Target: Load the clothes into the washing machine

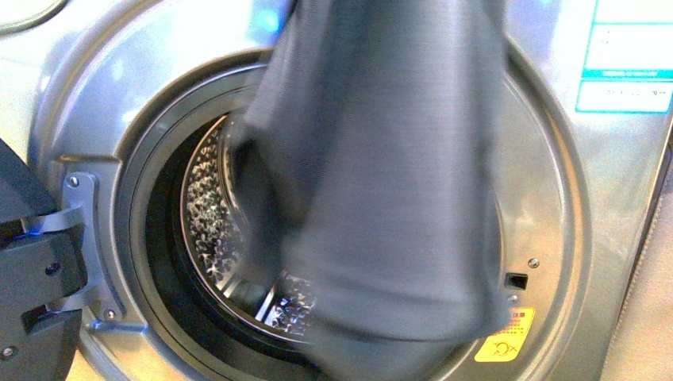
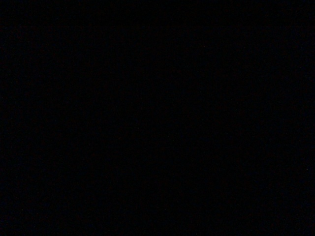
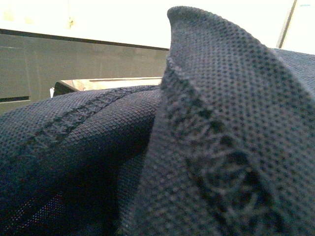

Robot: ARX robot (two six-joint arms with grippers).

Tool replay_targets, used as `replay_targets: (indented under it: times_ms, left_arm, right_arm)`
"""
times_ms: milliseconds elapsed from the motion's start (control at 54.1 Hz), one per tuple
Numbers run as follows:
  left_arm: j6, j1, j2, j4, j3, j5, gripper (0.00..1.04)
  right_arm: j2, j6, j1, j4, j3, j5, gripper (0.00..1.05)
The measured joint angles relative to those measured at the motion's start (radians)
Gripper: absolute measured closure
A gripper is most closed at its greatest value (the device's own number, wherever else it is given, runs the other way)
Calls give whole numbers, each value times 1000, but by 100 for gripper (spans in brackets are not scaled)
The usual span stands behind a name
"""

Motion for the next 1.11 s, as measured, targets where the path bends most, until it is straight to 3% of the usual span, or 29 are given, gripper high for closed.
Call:
replay_targets:
  times_ms: [129,573,721,924,1109]
  left_arm:
    - [20,-16,3,6,2,-41,10]
    - [52,3,-13,-58,2,-138,74]
    - [45,34,-29,-63,-8,-140,90]
    - [17,99,-89,-53,-73,-140,90]
    - [-8,199,-196,-29,-206,-125,90]
  right_arm:
    - [0,0,-1,0,0,2,91]
    - [0,0,-1,0,0,0,91]
    - [0,0,-1,1,0,0,64]
    - [0,0,0,3,3,-2,27]
    - [0,0,0,3,3,-1,6]
